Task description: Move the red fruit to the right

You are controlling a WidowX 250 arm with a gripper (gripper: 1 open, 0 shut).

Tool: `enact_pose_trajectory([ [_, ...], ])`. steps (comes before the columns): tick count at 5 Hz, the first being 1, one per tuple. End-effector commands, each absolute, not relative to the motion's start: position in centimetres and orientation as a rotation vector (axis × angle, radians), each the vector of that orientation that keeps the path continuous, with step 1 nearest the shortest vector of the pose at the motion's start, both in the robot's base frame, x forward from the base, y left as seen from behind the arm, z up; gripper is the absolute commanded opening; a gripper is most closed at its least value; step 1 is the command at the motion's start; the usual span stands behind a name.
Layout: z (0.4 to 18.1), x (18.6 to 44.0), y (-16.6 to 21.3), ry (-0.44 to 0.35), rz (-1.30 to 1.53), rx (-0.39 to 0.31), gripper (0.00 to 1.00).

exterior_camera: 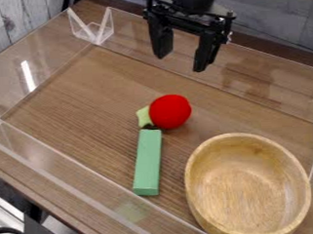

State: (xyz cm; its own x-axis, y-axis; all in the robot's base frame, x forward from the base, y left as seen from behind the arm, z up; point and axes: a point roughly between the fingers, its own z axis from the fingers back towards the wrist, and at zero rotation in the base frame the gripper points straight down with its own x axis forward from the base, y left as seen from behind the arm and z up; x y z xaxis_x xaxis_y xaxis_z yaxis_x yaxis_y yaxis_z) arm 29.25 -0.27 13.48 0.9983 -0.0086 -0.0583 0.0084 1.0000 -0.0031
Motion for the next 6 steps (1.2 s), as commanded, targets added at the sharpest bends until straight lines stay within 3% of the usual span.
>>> enact_pose_trajectory([
  [1,12.2,29.0,-0.2,0.08,-0.11,-0.007,1.0],
  [3,8.7,28.1,-0.1,0.091,-0.414,-0.011,1.0],
  [6,6.6,28.1,1.8,0.035,-0.556,-0.012,1.0],
])
